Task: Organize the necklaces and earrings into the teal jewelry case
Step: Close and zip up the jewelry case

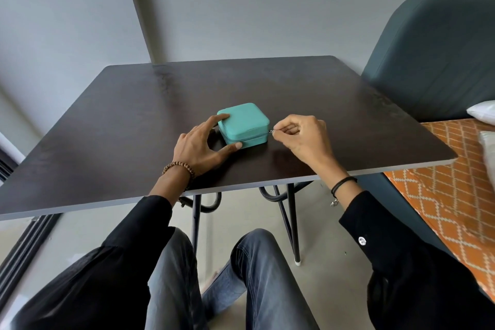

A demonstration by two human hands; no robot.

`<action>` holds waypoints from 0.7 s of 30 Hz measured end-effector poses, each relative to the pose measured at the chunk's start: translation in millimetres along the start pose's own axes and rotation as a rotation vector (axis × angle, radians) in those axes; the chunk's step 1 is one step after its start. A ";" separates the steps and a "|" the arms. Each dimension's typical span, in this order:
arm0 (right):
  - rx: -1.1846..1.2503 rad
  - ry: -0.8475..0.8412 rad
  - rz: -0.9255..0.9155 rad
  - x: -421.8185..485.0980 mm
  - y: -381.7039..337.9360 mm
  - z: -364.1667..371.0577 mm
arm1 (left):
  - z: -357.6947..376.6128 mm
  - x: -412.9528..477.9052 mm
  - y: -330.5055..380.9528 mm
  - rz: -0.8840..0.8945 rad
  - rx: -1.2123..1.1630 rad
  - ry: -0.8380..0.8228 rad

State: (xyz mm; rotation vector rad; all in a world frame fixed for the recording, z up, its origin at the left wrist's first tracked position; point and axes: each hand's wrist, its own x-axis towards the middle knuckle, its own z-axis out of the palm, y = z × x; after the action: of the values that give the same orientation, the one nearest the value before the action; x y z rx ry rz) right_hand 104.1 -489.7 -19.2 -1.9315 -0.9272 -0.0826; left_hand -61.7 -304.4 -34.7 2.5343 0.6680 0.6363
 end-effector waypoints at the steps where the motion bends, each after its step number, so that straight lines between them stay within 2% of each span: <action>1: -0.007 0.005 -0.001 2.8 1.8 0.6 | 0.2 0.2 -0.1 0.003 -0.001 0.000; 13: -0.013 -0.032 0.050 52.0 8.3 21.7 | -1.6 0.5 -1.8 0.003 -0.048 -0.015; 21: 0.100 -0.086 0.185 80.3 0.2 46.1 | -3.4 3.6 -13.2 -0.028 -0.202 -0.079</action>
State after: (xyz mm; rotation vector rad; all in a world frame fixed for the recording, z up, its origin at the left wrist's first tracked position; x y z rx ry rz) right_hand 147.0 -408.0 -10.8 -1.9302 -0.7888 0.1536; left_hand -65.2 -291.1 -37.6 2.3459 0.5798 0.5616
